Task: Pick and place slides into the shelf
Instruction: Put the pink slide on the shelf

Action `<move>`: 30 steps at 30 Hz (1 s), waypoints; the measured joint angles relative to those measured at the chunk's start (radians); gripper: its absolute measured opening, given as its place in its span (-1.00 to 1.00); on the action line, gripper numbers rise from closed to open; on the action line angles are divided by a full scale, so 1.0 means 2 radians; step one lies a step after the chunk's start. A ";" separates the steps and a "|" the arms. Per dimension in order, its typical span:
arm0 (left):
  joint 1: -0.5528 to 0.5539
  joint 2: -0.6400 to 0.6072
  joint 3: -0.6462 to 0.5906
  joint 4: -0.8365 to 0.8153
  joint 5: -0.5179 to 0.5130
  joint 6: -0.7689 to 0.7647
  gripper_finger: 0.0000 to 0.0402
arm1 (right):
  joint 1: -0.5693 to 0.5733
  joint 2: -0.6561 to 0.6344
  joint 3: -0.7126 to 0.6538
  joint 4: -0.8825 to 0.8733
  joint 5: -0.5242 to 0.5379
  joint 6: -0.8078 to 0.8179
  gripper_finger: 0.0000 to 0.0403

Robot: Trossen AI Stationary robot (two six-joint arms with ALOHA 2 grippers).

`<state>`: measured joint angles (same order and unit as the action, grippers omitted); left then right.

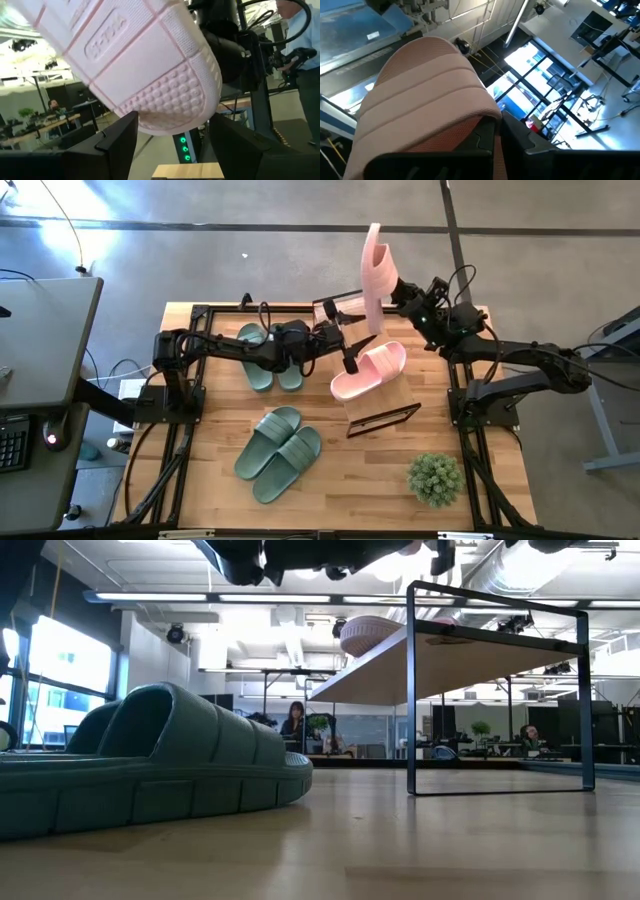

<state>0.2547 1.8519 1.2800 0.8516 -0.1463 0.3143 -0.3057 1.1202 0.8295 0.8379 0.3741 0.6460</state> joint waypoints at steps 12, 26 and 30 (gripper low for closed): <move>0.000 0.000 0.000 -0.009 0.029 -0.017 0.12 | -0.007 -0.018 0.010 -0.017 -0.027 -0.071 -1.00; 0.019 -0.086 0.000 -0.212 0.099 -0.007 0.12 | -0.006 -0.035 0.212 -0.545 0.024 -0.165 -1.00; 0.020 -0.131 0.001 -0.327 0.097 0.021 0.12 | -0.038 -0.017 0.254 -0.638 0.002 -0.155 -1.00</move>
<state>0.2955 1.5894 1.2816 0.1986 0.0468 0.3555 -0.3819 1.0854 1.3378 -0.4384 0.3782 0.3362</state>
